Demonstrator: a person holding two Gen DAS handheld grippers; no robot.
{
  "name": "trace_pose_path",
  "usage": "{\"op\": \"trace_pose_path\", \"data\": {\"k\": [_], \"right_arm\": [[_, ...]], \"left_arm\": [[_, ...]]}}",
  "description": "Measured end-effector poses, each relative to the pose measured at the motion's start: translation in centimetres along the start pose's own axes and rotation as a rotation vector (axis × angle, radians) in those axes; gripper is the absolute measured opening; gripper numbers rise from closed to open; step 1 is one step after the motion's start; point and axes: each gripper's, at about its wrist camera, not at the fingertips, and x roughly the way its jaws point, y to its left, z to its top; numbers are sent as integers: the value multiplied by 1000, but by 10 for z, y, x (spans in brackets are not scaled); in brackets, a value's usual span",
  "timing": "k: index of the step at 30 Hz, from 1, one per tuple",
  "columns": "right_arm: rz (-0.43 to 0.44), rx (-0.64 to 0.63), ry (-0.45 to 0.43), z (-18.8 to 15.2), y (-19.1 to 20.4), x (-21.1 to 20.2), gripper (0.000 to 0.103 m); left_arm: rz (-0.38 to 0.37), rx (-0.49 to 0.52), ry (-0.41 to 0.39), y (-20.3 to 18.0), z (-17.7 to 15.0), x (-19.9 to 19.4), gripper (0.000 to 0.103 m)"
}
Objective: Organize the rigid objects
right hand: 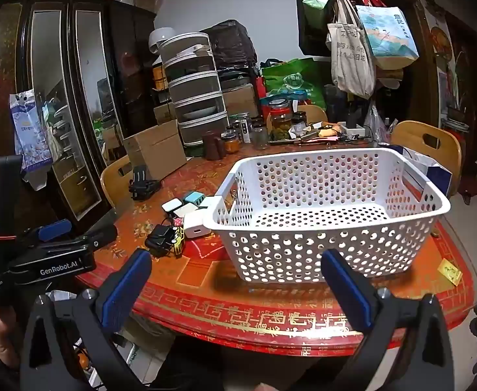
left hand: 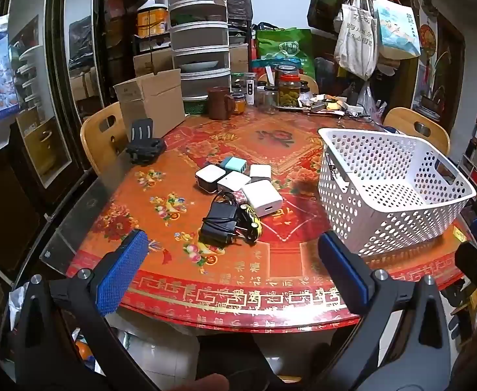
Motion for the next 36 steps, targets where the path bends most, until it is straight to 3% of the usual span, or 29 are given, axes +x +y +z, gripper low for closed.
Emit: {"op": "trace_pose_path", "data": {"k": [36], "right_arm": [[3,-27,-26,1,2,-9,103]], "left_arm": [[-7,8,-2,-2,-2,3,103]]}}
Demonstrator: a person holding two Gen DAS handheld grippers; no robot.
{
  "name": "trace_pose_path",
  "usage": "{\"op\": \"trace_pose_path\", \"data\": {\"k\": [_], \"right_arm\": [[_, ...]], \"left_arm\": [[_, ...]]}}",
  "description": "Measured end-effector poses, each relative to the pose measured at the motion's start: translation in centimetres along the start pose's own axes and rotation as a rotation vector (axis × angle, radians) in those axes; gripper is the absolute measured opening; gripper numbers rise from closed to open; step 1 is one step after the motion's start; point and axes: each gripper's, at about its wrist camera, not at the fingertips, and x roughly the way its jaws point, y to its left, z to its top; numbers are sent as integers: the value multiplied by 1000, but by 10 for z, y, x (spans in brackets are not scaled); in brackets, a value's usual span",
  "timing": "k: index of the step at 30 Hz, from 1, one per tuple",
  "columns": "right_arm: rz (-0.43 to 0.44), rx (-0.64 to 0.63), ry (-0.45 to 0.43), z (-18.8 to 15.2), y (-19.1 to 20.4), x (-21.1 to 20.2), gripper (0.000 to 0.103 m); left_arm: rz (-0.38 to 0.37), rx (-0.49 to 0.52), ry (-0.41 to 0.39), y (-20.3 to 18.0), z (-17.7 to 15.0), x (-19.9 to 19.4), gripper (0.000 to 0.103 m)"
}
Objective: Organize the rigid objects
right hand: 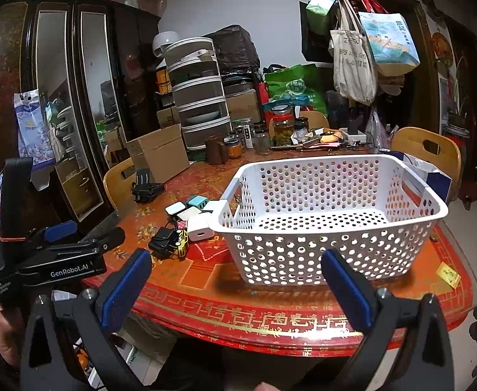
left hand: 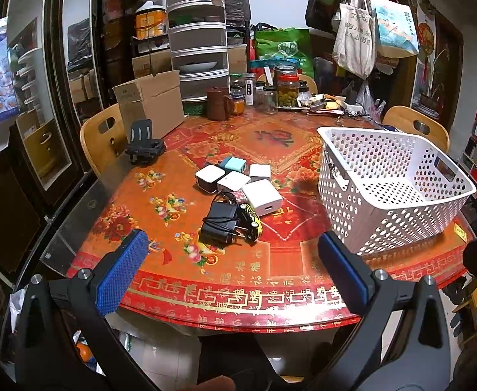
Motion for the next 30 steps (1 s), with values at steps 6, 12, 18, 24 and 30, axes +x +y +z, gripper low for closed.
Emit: {"op": "trace_pose_path", "data": {"k": [6,12,18,24,30], "right_arm": [[0,0,0,-1,2,0,103],[2,-3,1,-1,5,1,103],[3,-4,3,-1,7,1,103],[4,-2,2,-2,7,1,103],[5,0,2,-2,6,1,103]], "left_arm": [[4,2,15,0,-1,5,103],[5,1,14,0,-1,6,103],[5,-1,17,2,-1,7,103],[3,1,18,3,-2,8,103],[3,-1,21,3,-3,9,103]]}}
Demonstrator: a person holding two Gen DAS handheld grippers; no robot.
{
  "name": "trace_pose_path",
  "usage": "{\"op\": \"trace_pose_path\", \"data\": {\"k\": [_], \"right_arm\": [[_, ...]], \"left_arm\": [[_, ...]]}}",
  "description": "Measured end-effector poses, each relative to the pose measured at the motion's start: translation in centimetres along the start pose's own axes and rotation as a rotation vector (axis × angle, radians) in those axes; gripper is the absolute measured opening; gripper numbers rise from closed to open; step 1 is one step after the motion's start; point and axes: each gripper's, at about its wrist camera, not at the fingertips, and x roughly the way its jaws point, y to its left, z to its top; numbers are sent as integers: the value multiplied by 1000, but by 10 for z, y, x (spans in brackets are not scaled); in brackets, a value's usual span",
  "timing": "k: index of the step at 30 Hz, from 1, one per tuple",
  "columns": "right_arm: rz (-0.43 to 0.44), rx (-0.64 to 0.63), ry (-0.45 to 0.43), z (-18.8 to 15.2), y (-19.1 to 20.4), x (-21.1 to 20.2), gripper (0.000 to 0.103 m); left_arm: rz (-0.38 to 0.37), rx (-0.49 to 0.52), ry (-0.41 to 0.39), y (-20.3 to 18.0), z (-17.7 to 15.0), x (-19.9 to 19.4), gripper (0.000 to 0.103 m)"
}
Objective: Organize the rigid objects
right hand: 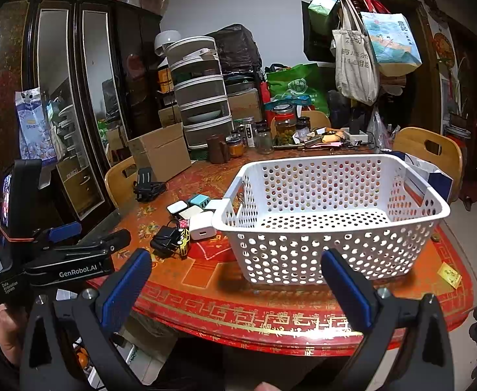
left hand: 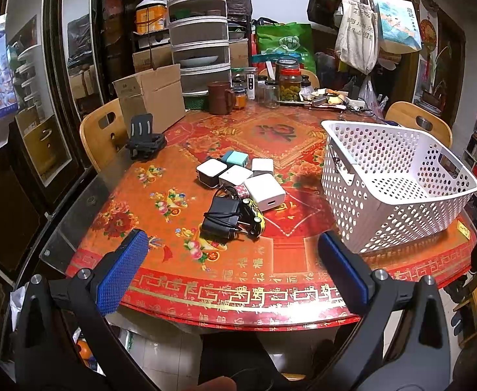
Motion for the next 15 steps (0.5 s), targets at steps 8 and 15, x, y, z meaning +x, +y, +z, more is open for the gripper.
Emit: {"op": "trace_pose_path", "data": {"k": [8,15], "right_arm": [[0,-2,2,0,0,0,103],[-34,-7,0,-2,-5,3,103]], "left_arm": [[0,4,4,1,-1,1,103],[-2,9,-7,-1,-2,3,103]]}}
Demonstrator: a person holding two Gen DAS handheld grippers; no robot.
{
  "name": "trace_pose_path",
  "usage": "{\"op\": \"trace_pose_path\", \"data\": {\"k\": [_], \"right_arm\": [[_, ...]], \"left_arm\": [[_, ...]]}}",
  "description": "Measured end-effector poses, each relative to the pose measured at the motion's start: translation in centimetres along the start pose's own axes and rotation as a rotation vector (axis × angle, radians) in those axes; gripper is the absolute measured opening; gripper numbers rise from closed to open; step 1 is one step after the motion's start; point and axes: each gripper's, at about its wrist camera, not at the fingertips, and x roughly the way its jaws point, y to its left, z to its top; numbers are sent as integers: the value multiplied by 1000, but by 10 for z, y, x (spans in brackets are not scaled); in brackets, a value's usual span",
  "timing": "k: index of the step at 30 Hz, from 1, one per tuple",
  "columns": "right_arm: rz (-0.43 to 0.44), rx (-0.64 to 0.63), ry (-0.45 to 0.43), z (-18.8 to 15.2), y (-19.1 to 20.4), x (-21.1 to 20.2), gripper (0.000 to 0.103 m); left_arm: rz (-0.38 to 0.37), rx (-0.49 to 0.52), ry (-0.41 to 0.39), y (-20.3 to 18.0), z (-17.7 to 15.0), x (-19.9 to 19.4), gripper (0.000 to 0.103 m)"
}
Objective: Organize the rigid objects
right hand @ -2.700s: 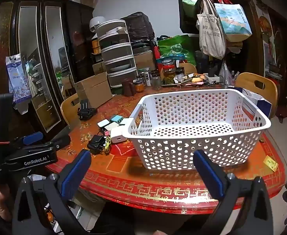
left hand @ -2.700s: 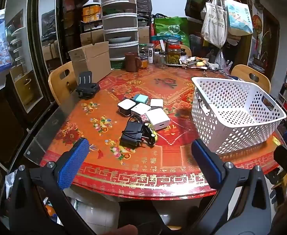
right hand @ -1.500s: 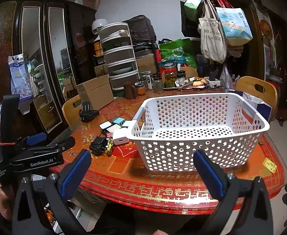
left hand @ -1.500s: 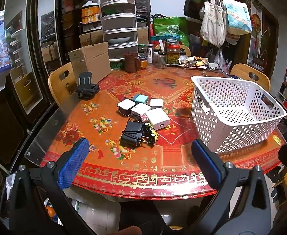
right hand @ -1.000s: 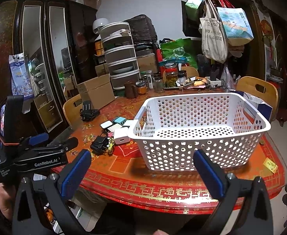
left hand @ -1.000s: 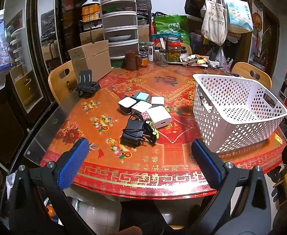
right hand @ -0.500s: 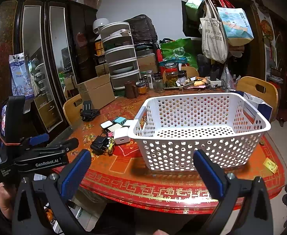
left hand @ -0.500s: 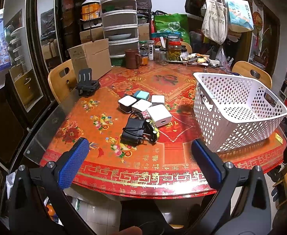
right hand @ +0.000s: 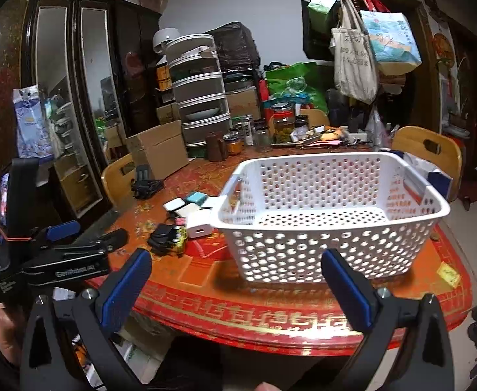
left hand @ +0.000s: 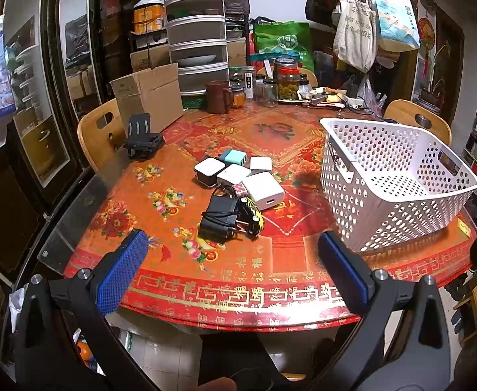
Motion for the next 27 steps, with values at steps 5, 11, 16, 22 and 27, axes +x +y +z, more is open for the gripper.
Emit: {"op": "trace_pose_path", "data": {"k": [5,11,16,22,27], "right_arm": [[-212,39,-41,12,-65,7,103],[-379,290,90,33,-197,44,91],[-359,303,213,34,-239,78,61],[-326,275,246,41,-241,98,16],[-324,279,271,42,-238,113,16]], "left_arm": [[-16,-28,-34,15,5,23,103],[-16,27,171,27,5,112,103],[-43,37,225,31,1,139,103],[-2,24,254,38,5,163,103],[-10,24,297,40,4,191,103]]}}
